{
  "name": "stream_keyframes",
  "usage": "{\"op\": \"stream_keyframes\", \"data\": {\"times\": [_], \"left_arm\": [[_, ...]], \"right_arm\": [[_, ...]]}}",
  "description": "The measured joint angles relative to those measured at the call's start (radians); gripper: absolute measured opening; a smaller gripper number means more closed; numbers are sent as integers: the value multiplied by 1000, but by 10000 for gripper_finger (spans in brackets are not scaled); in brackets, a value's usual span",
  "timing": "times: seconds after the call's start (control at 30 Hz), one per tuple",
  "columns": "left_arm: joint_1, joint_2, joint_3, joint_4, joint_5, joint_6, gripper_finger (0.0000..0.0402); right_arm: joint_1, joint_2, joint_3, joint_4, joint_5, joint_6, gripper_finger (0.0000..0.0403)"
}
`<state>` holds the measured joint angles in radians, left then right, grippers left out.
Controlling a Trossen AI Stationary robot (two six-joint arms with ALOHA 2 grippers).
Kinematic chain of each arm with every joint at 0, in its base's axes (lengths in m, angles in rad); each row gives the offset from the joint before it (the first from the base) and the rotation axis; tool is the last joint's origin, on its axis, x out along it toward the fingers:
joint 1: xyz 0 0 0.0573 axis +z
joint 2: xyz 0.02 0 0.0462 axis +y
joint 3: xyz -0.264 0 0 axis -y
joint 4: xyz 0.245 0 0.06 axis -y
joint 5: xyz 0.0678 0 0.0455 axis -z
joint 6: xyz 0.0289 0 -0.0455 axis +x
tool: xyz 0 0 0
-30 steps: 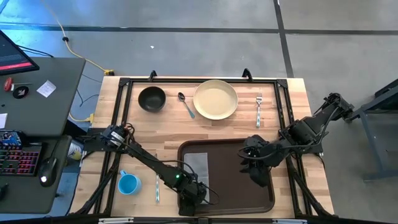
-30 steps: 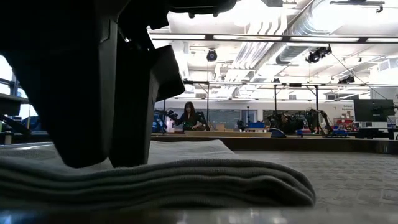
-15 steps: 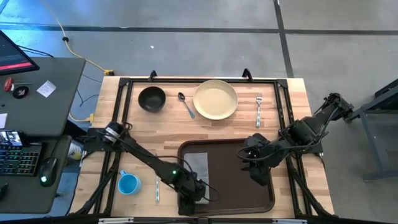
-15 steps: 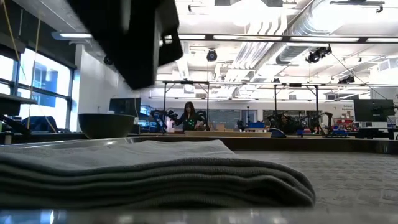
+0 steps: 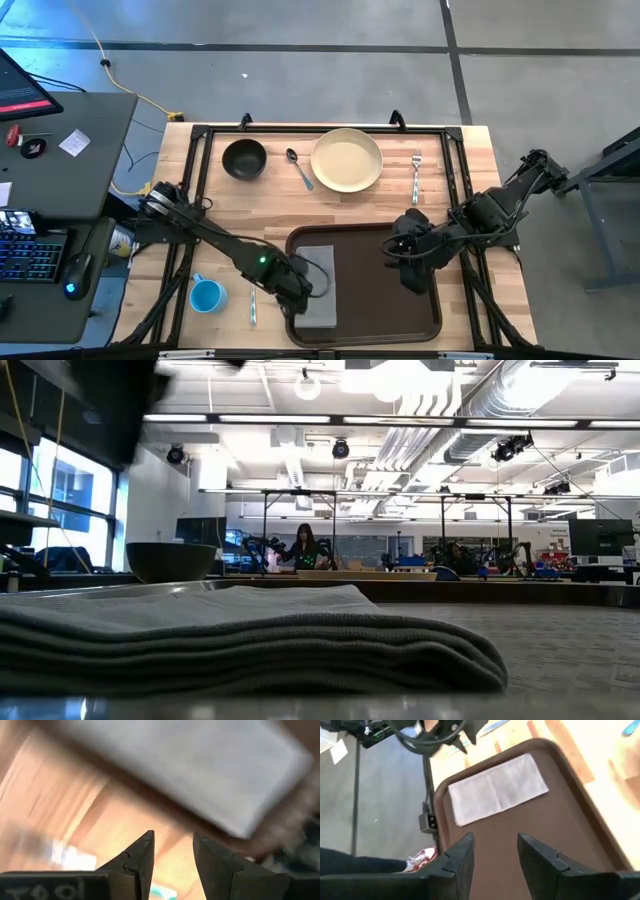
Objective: Set up tray
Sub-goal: Put the white knife on the gray table napkin
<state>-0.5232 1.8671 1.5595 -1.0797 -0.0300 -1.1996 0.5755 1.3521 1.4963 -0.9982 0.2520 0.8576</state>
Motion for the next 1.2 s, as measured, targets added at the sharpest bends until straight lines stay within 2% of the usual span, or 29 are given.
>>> {"op": "stream_keyframes", "data": {"times": [0.07, 0.13, 0.27, 0.43, 0.63, 0.83, 0.93, 1.03, 1.2], "left_arm": [[-16, 0, -8, -84, 19, -232, 168], [-34, 0, -37, -91, 39, -406, 168], [-72, 3, -66, -14, 40, -563, 168], [-108, 2, -82, 2, -5, -682, 168], [-118, -42, -172, 113, -17, -702, 168], [-129, -91, -282, 146, -18, -858, 168], [-133, -100, -306, 174, -26, -898, 168], [-132, -100, -324, 148, 21, -900, 168], [-132, -100, -395, 197, 74, -939, 168]], "right_arm": [[0, 0, 0, 0, 34, -13, 140], [0, 0, 0, 0, 70, -34, 140], [-8, 0, 0, 0, 126, -101, 140], [-58, 0, 0, 0, 83, -209, 140], [-144, 0, 1, 0, -45, -354, 140], [-207, -6, 1, -2, -148, -423, 140], [-219, -6, 1, -2, -156, -451, 140], [-223, -6, 1, -3, -161, -479, 140], [-232, -6, 1, -1, -165, -516, 140]]}}
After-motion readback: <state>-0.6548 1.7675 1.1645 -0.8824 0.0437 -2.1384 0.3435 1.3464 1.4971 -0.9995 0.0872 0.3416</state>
